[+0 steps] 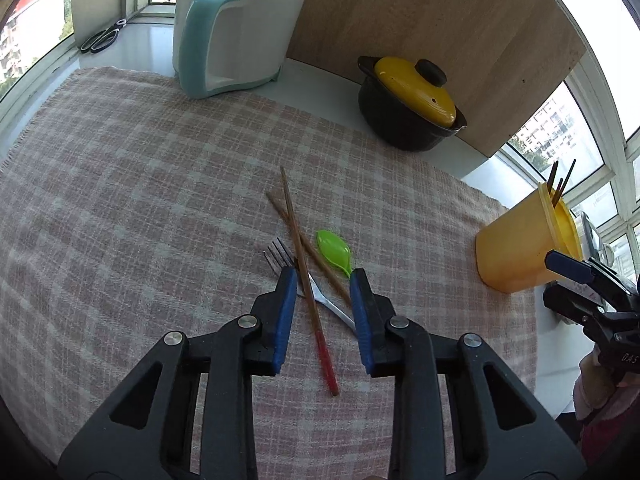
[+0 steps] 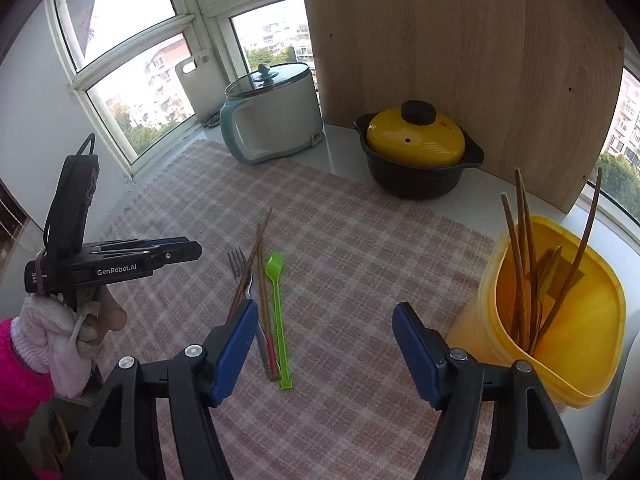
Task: Organize utensils
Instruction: 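Move both tools back down to the remaining utensils on the cloth, then grasp a red-tipped chopstick with the left tool while the right tool grasps the green plastic spoon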
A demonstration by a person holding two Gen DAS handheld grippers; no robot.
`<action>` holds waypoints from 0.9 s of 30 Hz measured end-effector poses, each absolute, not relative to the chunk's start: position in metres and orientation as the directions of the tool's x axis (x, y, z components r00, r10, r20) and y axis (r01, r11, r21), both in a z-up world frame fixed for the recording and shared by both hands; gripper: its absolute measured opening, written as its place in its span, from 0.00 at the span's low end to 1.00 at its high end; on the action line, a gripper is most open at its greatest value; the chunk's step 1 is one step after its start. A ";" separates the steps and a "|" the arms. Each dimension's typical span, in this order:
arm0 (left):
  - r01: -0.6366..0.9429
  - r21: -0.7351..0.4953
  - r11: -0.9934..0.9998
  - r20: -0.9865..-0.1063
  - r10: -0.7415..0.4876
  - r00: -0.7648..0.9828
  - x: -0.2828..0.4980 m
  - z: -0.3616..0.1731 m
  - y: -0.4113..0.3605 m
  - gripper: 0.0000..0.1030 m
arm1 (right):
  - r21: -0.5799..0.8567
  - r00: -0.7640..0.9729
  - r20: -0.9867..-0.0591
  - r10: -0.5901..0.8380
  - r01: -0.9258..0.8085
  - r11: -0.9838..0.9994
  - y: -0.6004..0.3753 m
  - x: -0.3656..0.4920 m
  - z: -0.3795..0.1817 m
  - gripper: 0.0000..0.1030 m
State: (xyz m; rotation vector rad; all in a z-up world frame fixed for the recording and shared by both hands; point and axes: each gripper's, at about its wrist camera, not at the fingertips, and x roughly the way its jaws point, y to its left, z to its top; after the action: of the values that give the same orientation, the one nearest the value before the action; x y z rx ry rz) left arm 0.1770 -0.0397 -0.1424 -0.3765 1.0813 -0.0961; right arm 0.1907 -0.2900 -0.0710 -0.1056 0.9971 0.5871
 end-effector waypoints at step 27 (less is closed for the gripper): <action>-0.222 -0.316 0.923 -0.918 -0.238 0.318 0.216 -0.214 -0.049 0.19 | 0.299 0.075 -0.918 0.390 -0.513 0.804 -0.210 0.249 -0.168 0.30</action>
State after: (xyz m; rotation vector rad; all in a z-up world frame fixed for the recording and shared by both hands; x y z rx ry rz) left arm 0.2155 -0.0491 -0.2144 -0.4240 1.2579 -0.0111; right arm 0.2486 -0.2100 -0.1676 -0.1122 1.3334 0.6792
